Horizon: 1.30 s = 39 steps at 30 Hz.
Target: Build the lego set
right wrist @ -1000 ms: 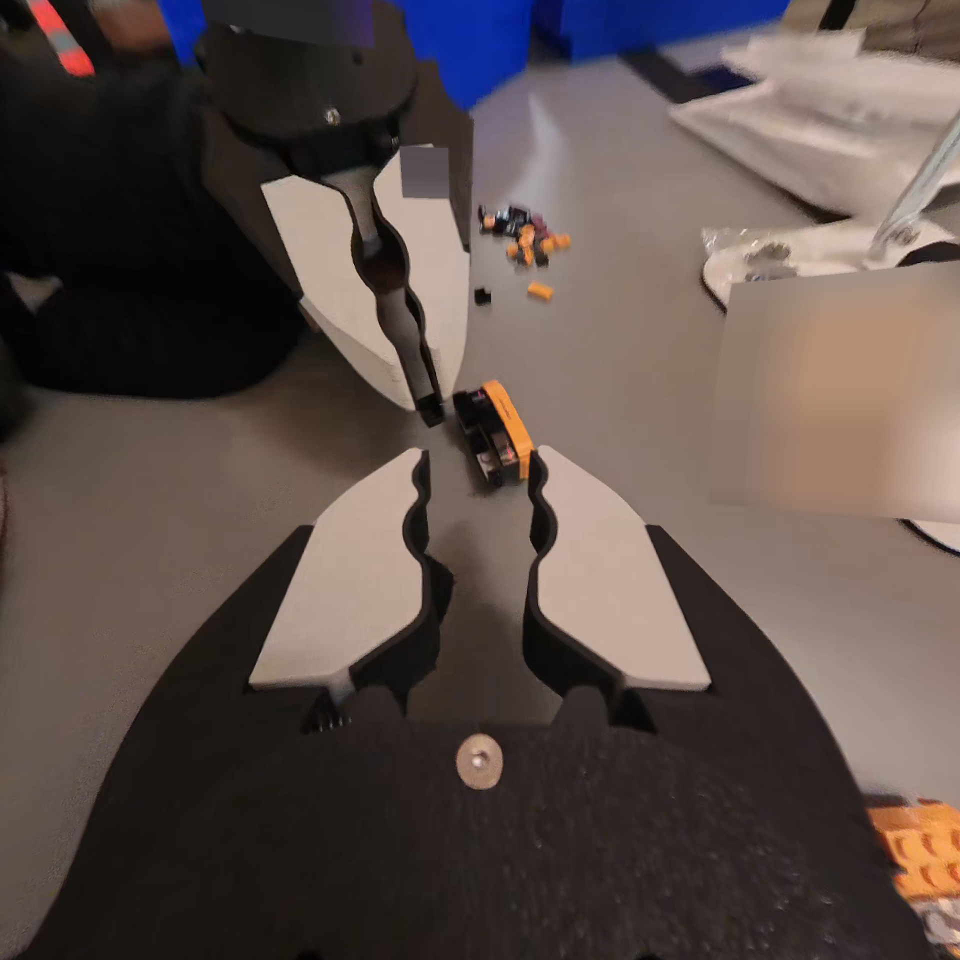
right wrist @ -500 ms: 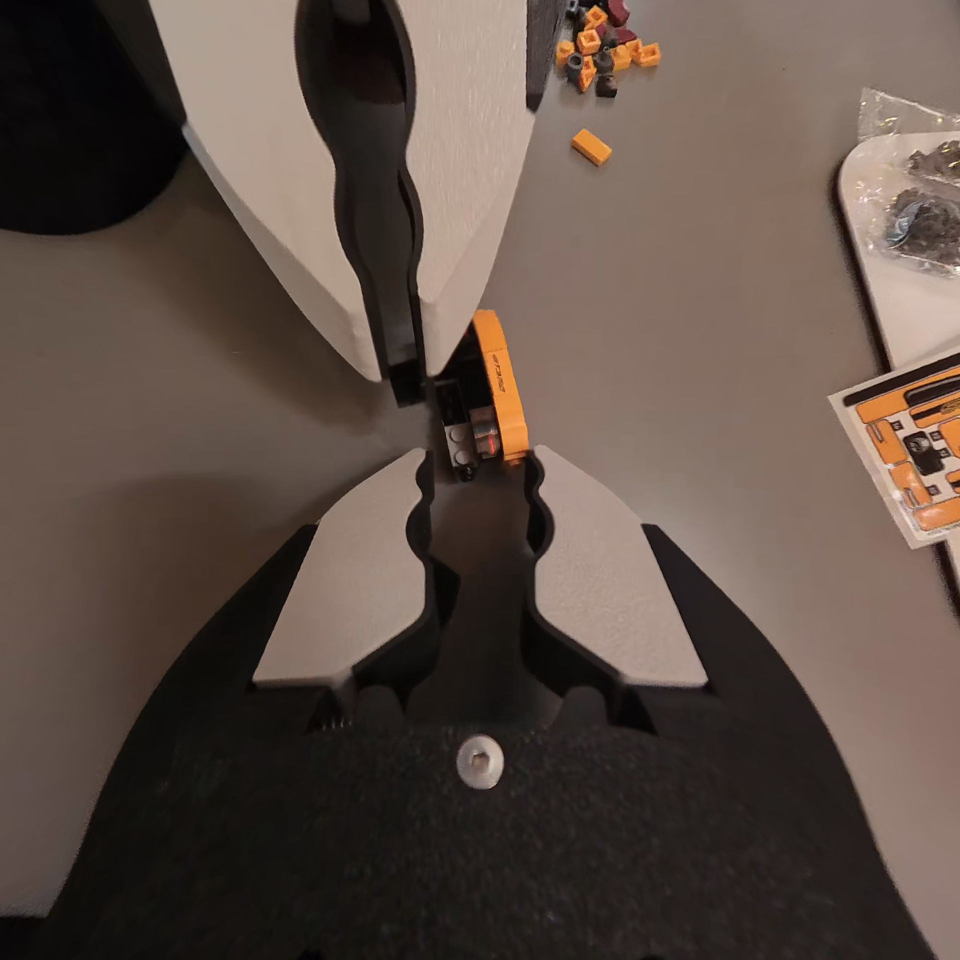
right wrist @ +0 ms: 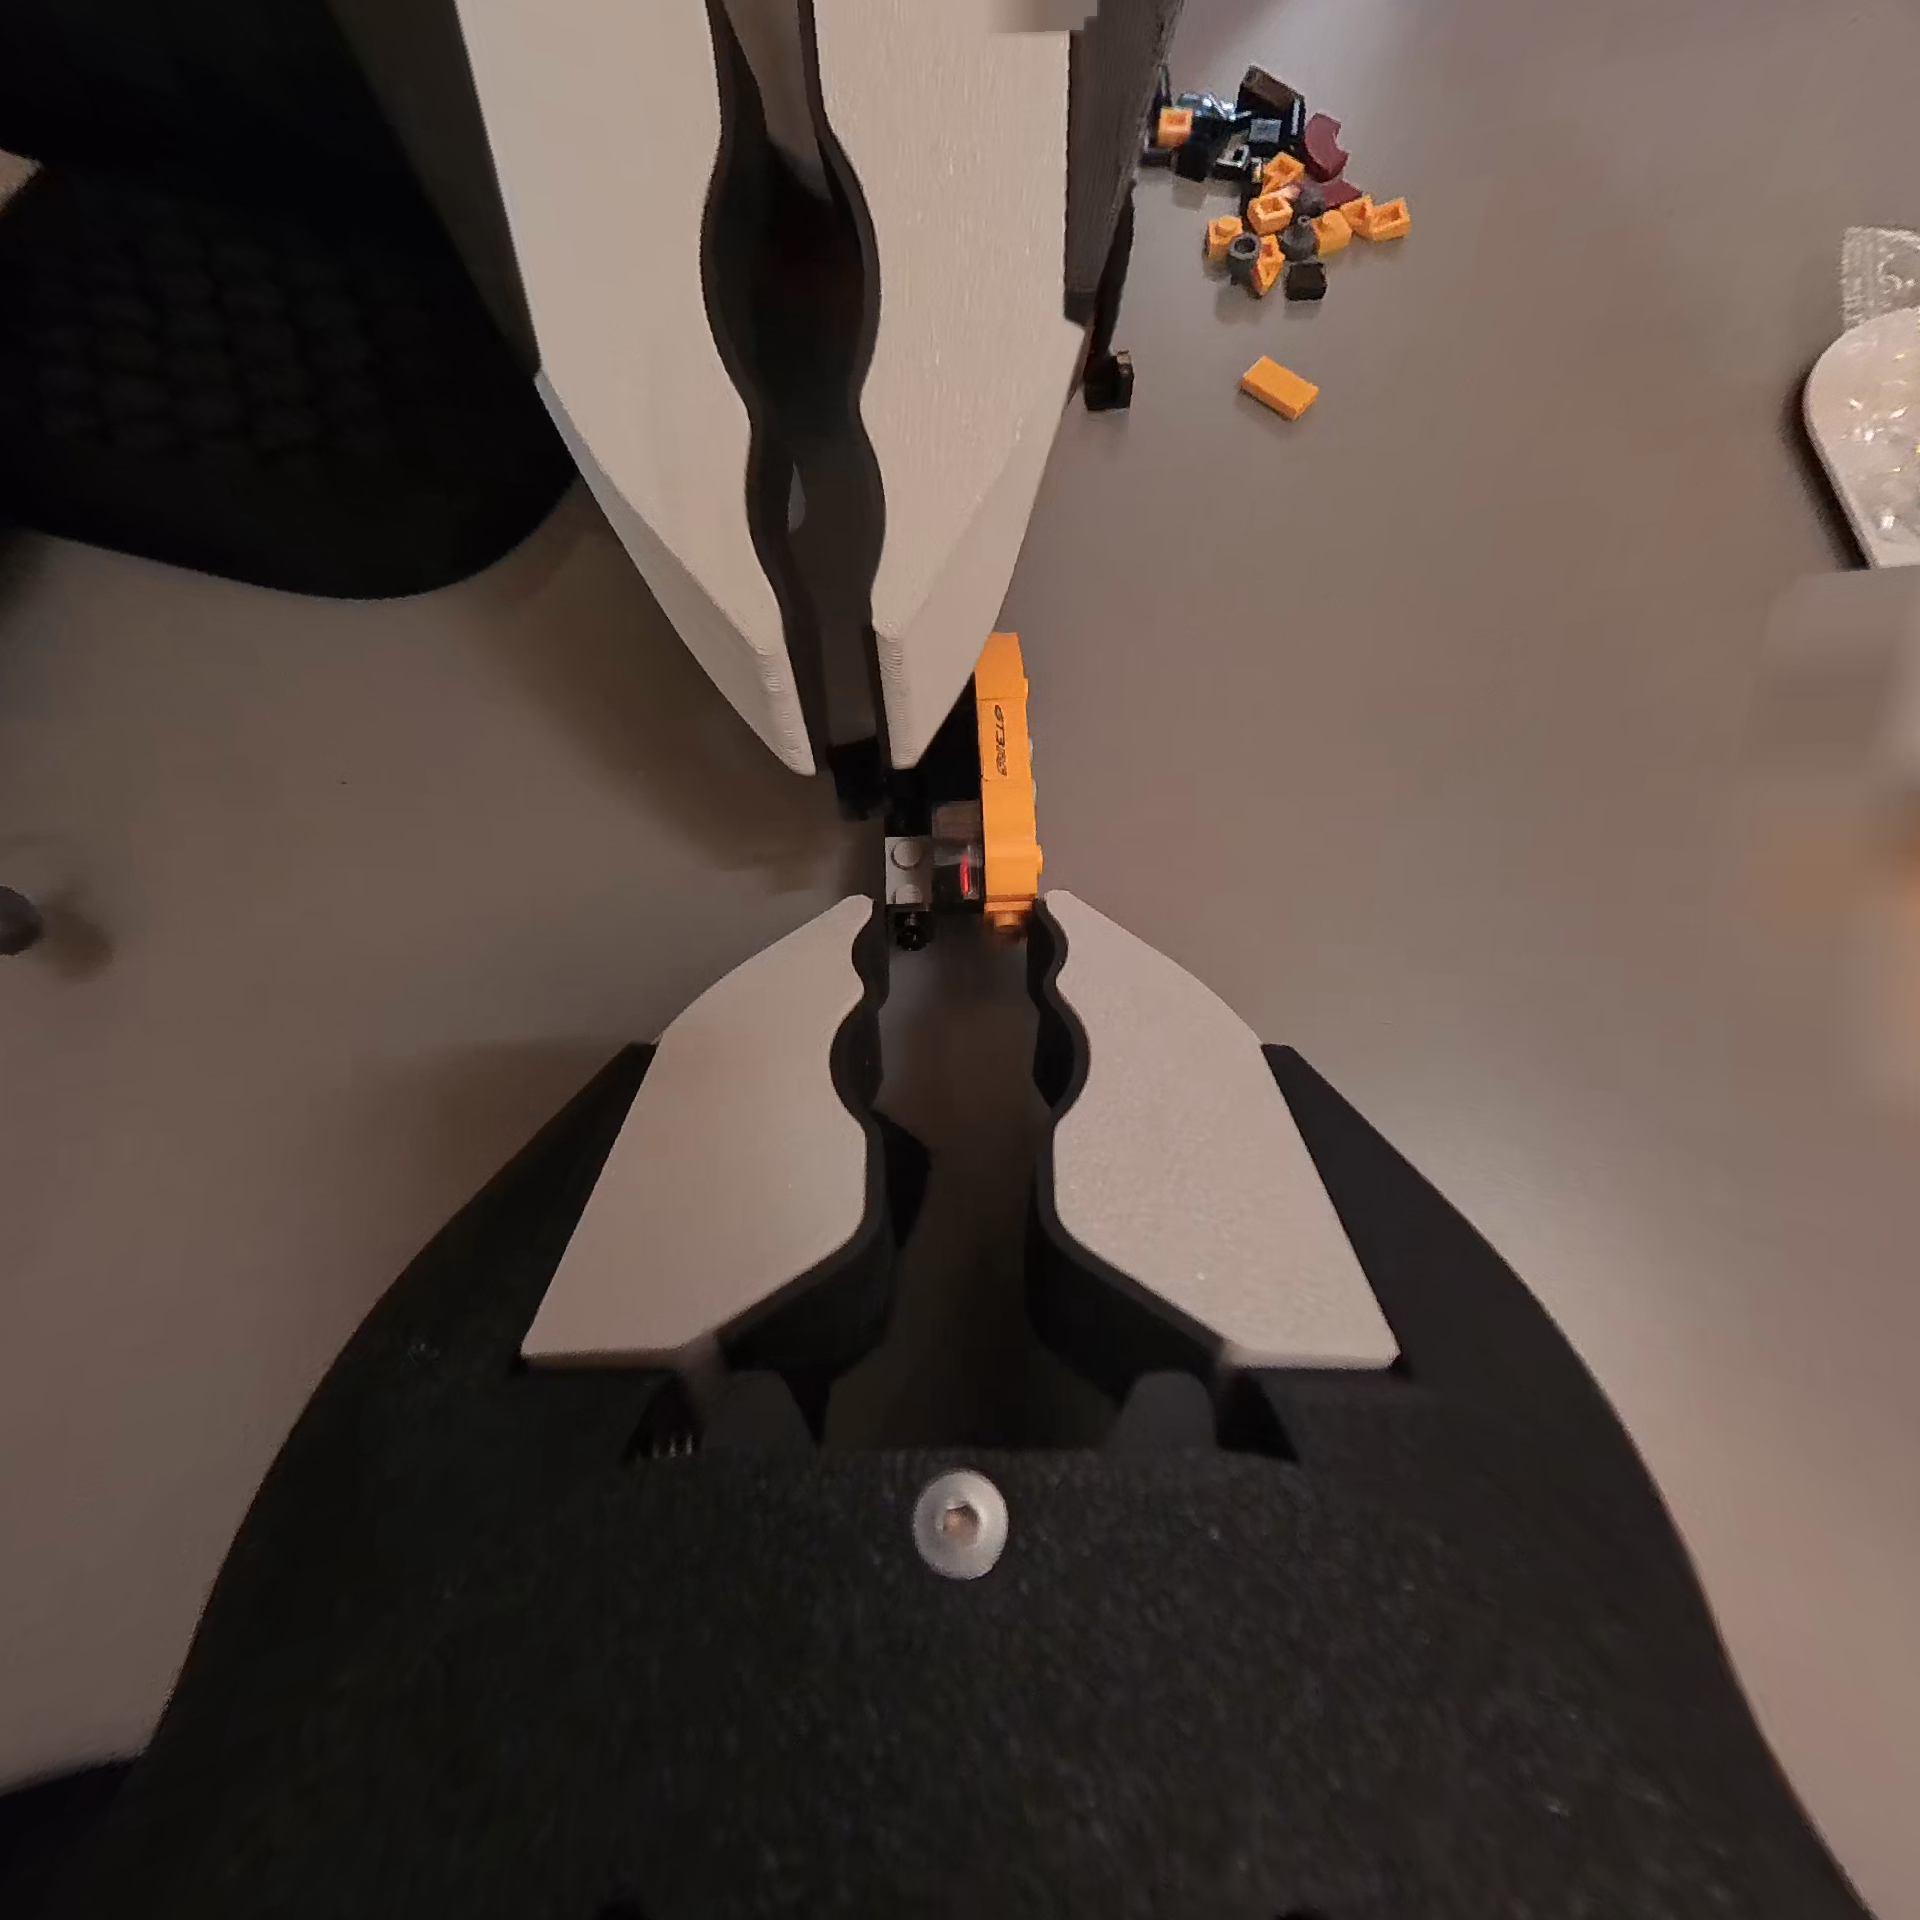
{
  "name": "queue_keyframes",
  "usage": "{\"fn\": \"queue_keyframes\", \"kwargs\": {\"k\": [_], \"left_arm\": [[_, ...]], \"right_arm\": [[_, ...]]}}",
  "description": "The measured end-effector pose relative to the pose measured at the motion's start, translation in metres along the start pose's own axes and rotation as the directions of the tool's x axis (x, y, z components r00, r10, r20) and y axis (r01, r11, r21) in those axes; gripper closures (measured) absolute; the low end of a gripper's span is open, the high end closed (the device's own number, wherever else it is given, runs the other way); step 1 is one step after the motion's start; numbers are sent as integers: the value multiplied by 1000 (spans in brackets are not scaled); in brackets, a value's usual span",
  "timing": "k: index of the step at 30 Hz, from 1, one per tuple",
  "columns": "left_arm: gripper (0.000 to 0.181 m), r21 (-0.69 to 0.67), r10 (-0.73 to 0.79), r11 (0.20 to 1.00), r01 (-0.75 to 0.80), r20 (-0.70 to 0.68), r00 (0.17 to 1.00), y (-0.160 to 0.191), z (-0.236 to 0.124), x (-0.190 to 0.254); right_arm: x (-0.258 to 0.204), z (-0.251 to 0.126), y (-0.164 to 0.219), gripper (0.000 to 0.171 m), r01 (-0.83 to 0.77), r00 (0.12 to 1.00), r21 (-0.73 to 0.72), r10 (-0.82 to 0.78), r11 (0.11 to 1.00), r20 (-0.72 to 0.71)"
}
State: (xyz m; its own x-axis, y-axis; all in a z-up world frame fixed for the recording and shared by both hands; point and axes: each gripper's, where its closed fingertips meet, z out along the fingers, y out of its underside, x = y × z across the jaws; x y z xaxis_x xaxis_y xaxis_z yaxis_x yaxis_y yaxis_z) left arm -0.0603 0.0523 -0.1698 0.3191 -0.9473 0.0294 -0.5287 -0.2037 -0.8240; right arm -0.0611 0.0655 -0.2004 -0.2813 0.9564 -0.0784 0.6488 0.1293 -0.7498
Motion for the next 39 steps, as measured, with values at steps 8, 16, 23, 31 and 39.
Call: {"fn": "queue_keyframes", "kwargs": {"k": [8, 16, 23, 31, 39], "left_arm": [[174, -72, 7, 997, -6, 13, 1000, 16, 3, -4], [174, -72, -24, 997, 25, 6, 1000, 25, -1, -9], [174, -43, -19, 999, 18, -10, 1000, 19, -8, -8], [174, -28, 29, 999, -30, -22, 999, 9, -4, 3], [174, -5, 30, 1000, -30, -25, 999, 4, -8, 3]], "right_arm": [[-2, 3, 6, 141, 96, 995, -18, -96, 995, -16], [2, 6, 6, 136, 188, 980, -9, -189, 982, -61], [5, 2, 1, 147, 128, 990, 9, -127, 992, -65], [-2, -15, -5, 163, 68, 997, -53, -70, 996, -38], [-1, -15, -12, 164, 18, 1000, 48, -18, 999, 0]]}}
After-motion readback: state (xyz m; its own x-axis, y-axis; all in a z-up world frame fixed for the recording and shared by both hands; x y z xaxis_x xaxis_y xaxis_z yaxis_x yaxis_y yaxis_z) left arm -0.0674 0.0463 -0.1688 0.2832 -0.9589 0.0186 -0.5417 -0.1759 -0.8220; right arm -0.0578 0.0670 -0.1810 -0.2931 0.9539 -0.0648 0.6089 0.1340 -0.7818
